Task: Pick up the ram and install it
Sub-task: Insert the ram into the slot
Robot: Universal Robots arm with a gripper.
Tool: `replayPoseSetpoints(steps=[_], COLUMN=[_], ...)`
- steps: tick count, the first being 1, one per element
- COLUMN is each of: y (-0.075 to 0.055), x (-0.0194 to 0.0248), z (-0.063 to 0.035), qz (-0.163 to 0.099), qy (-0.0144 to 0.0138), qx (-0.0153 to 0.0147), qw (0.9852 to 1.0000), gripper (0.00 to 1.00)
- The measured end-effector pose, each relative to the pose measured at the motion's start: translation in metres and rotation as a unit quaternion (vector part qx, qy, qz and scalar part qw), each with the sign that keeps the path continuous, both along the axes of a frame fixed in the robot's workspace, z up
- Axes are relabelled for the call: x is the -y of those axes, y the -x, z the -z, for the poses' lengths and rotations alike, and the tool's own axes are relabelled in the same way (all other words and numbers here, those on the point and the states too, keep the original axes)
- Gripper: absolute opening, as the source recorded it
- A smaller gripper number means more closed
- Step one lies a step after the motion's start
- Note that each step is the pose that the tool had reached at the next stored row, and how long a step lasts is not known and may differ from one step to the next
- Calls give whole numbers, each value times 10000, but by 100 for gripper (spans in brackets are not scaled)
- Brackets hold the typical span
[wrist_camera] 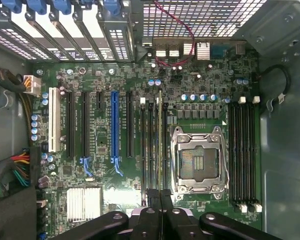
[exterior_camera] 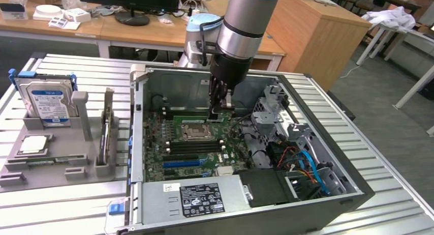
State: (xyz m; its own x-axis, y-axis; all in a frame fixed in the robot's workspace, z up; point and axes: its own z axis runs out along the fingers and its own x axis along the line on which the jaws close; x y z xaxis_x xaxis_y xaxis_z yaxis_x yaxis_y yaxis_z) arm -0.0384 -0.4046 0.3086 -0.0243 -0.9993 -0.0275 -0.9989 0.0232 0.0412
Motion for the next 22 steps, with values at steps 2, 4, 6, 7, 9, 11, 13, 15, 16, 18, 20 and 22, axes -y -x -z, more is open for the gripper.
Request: replayPoseSetpoints(steps=[2,4,6,7,9,11,13,15,16,18,20,22], y=[0,0,0,0,-1,-1,0,0,0,0,0,0], x=[0,0,0,1,9,23,41,62,71,86,99,112], z=[0,0,0,1,1,0,0,0,0,0,0,0], qz=[-10,-10,-10,-10,-11,-11,-10,-10,-10,-10,-10,-10], qy=[0,0,0,0,-1,0,0,0,0,0,0,0], qx=[0,0,0,0,0,0,0,0,0,0,1,0], qw=[10000,10000,10000,10000,10000,10000,10000,10000,10000,10000,10000,10000], gripper=[11,11,11,11,11,11,11,11,11,11,11,11])
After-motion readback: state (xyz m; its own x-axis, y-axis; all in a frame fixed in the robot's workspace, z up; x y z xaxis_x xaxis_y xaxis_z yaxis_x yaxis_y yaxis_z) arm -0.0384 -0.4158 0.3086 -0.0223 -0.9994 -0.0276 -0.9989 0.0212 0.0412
